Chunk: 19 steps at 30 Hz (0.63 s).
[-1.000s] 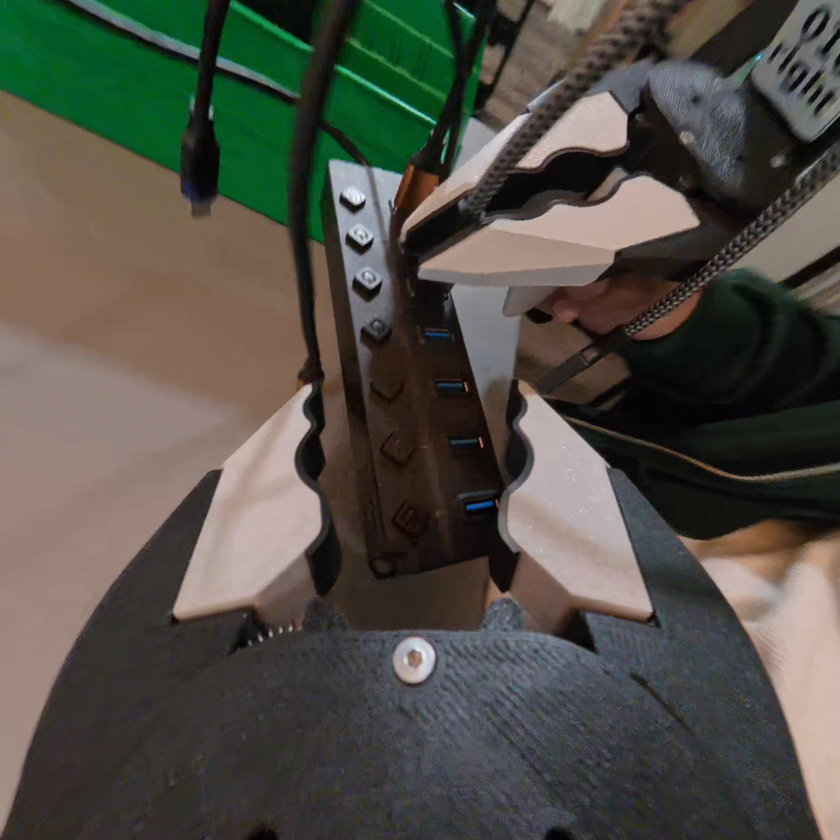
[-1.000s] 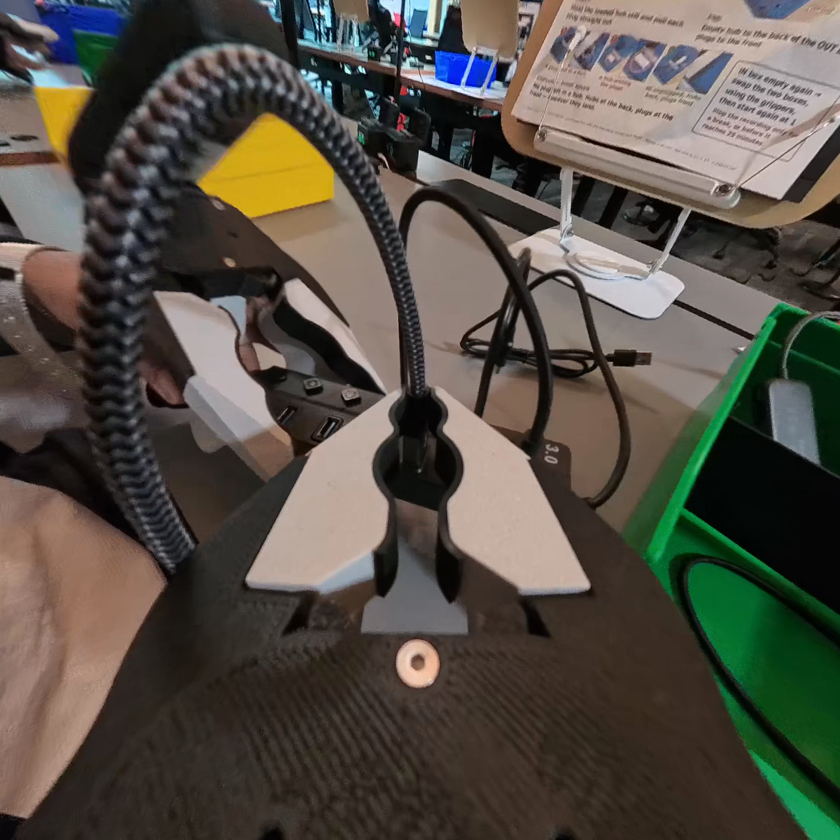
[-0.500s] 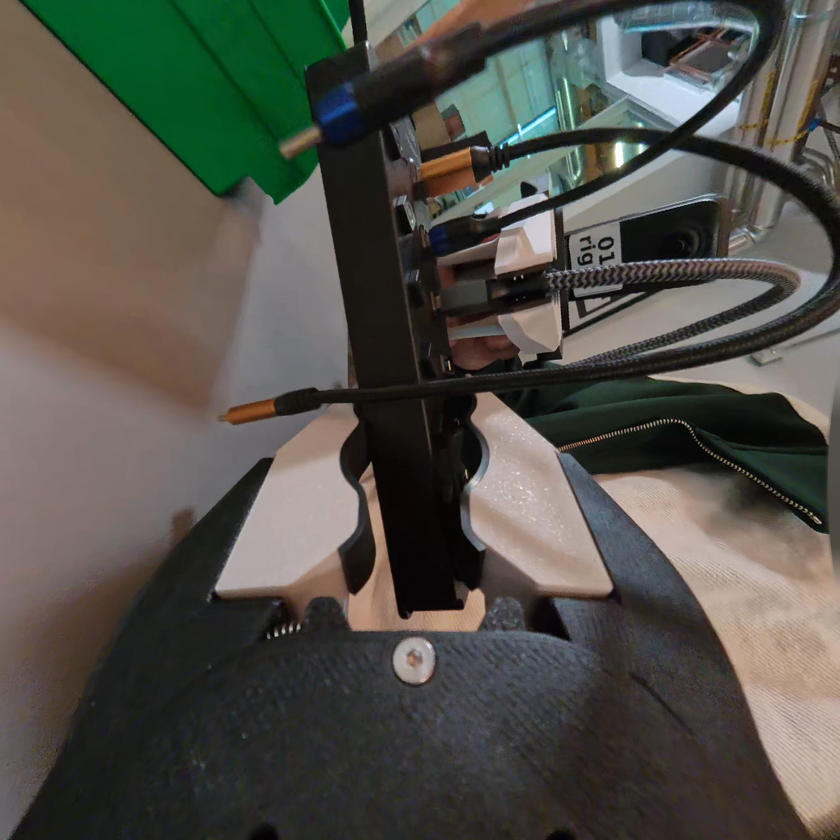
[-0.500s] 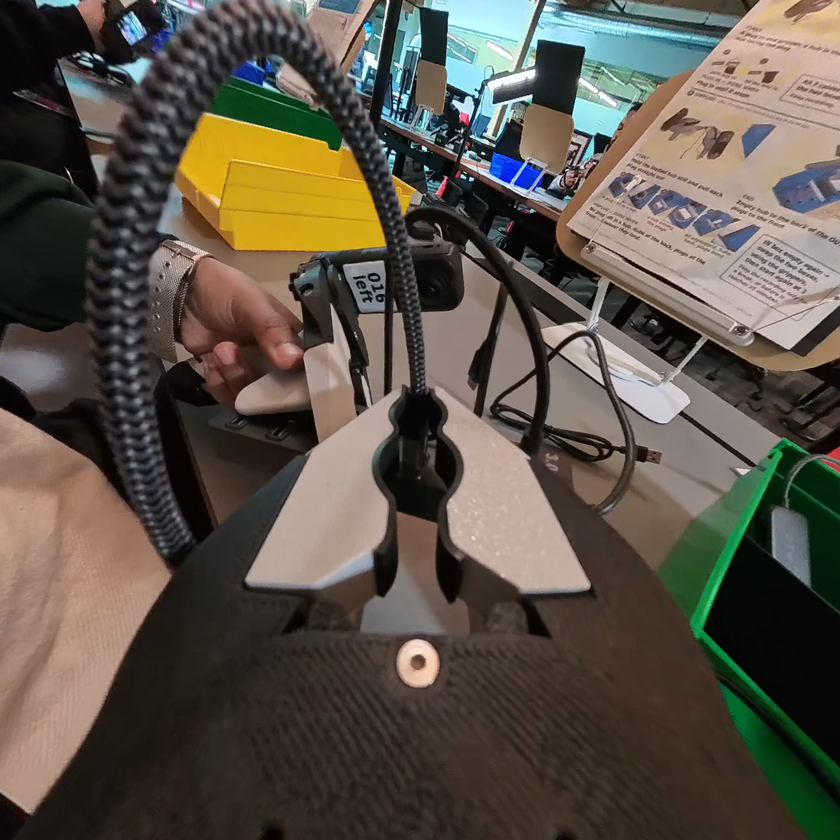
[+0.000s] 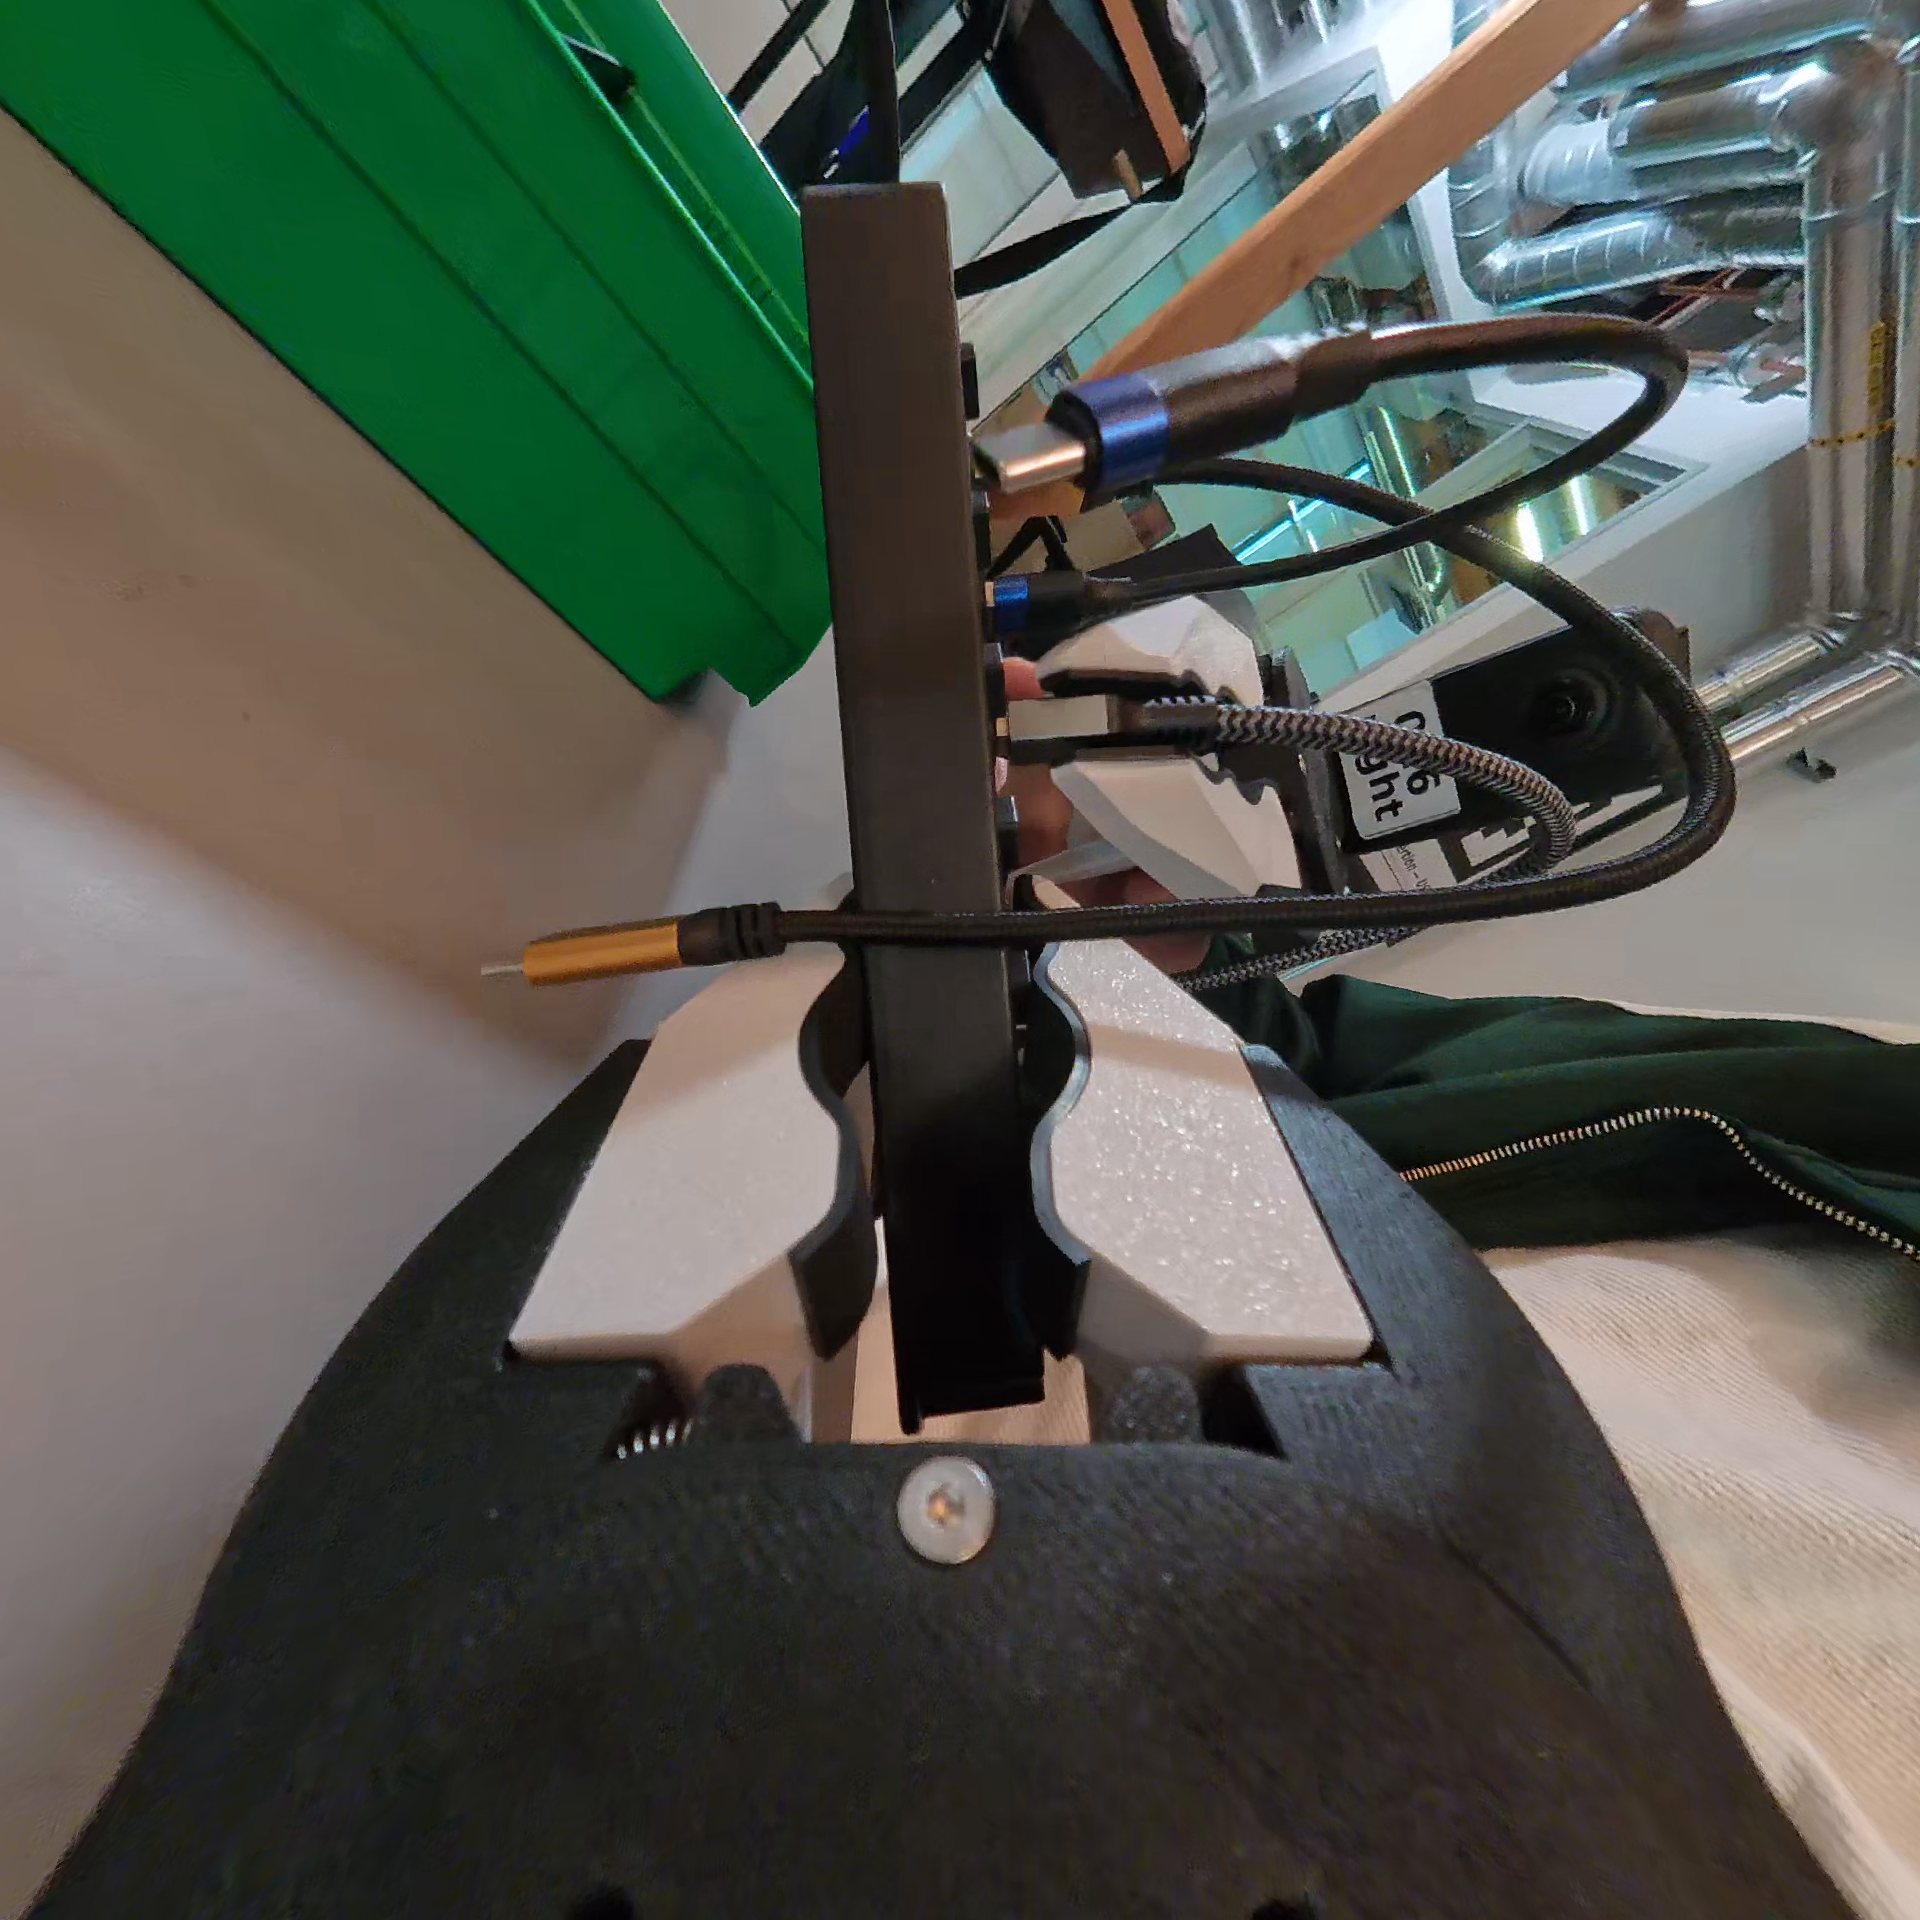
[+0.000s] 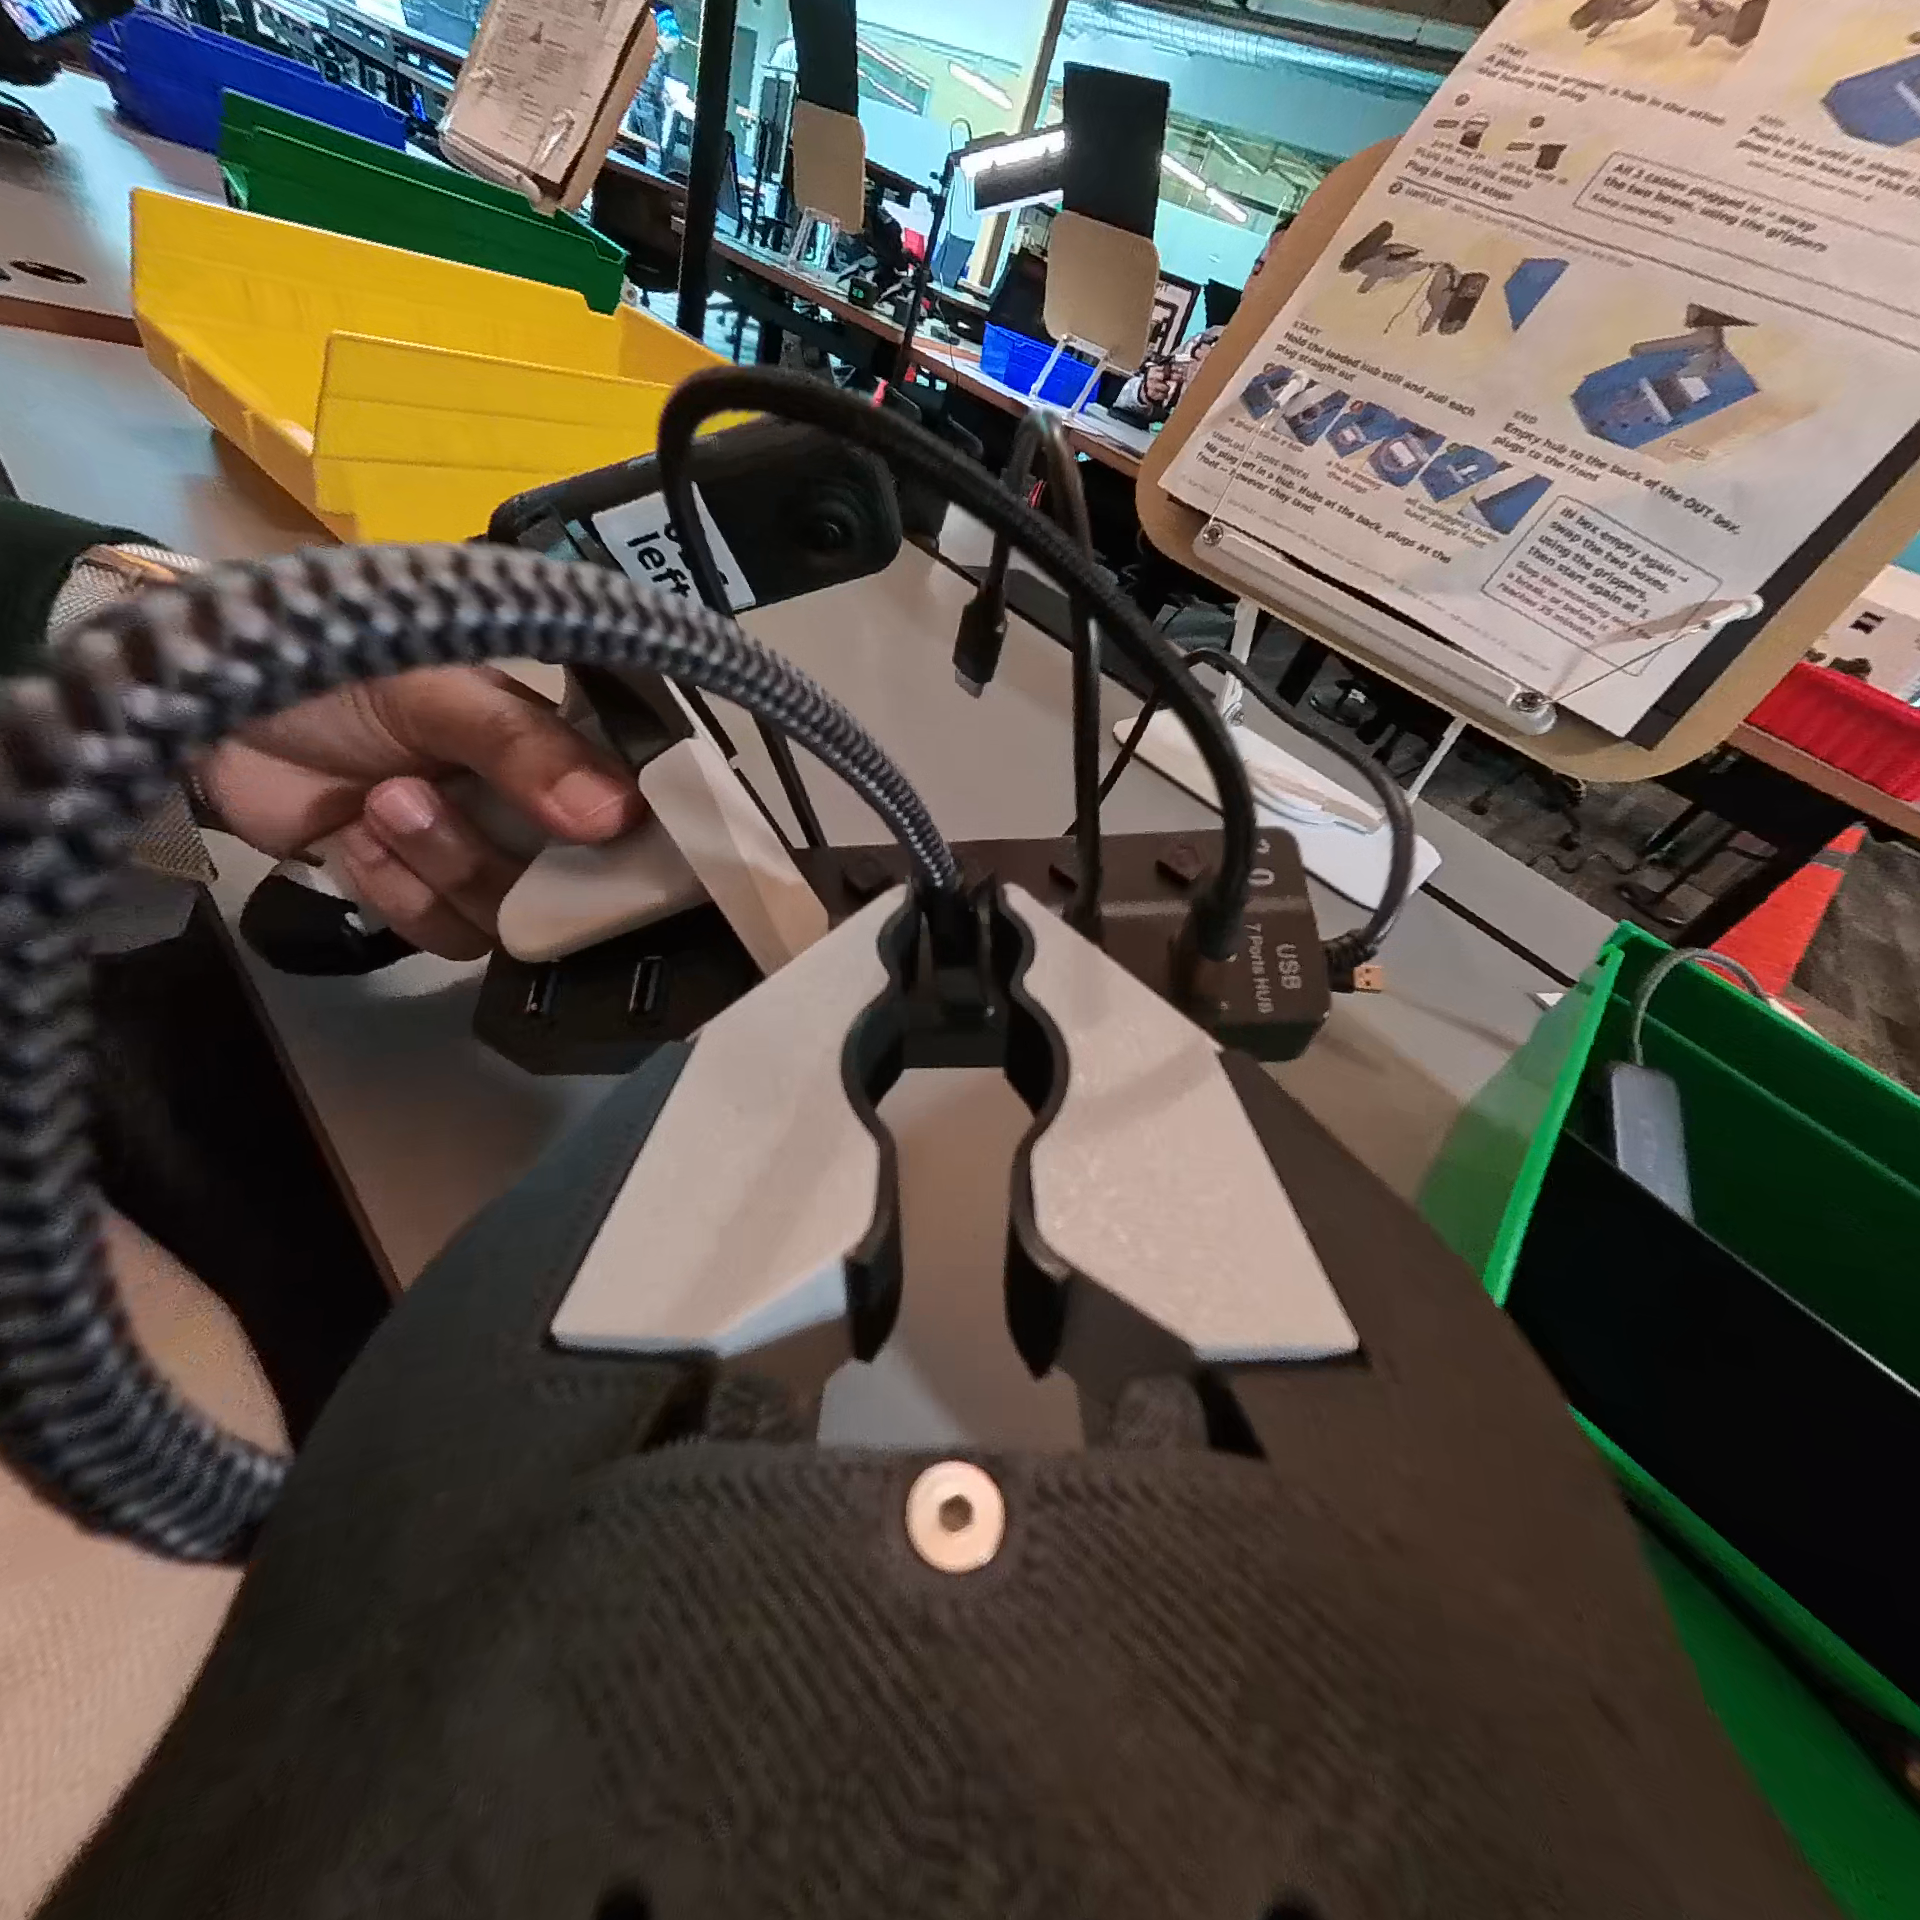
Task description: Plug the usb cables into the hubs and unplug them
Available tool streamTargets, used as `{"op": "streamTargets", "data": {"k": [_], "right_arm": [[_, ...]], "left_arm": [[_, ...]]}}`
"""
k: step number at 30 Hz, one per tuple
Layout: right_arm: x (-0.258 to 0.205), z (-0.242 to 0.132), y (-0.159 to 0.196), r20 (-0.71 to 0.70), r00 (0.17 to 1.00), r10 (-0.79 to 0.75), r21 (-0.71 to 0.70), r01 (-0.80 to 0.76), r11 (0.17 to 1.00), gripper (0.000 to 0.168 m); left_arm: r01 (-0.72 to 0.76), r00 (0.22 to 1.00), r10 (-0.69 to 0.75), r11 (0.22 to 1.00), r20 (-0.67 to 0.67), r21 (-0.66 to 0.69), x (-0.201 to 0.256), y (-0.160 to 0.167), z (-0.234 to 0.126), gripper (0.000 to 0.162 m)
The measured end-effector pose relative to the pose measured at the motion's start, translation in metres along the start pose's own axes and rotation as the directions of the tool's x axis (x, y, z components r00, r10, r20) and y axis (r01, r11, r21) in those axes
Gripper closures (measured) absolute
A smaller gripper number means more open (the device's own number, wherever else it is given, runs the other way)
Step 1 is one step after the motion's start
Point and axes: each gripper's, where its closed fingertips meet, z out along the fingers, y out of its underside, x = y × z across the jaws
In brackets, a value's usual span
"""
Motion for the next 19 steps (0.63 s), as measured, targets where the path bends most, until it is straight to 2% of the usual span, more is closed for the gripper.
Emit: {"op": "streamTargets", "data": {"k": [6,19], "right_arm": [[0.004,0.0,-0.001,-0.047,0.998,-0.045,-0.04,0.043,0.998,0.16],[0.008,-0.011,-0.021,-0.114,0.986,-0.121,-0.025,0.119,0.993,0.161]], "left_arm": [[0.042,0.999,-0.045,0.996,0.029,0.077,-0.006,-0.009,0.0,0.141],[-0.006,0.999,0.001,0.99,0.036,0.141,0.007,-0.02,0.003,0.14]]}}
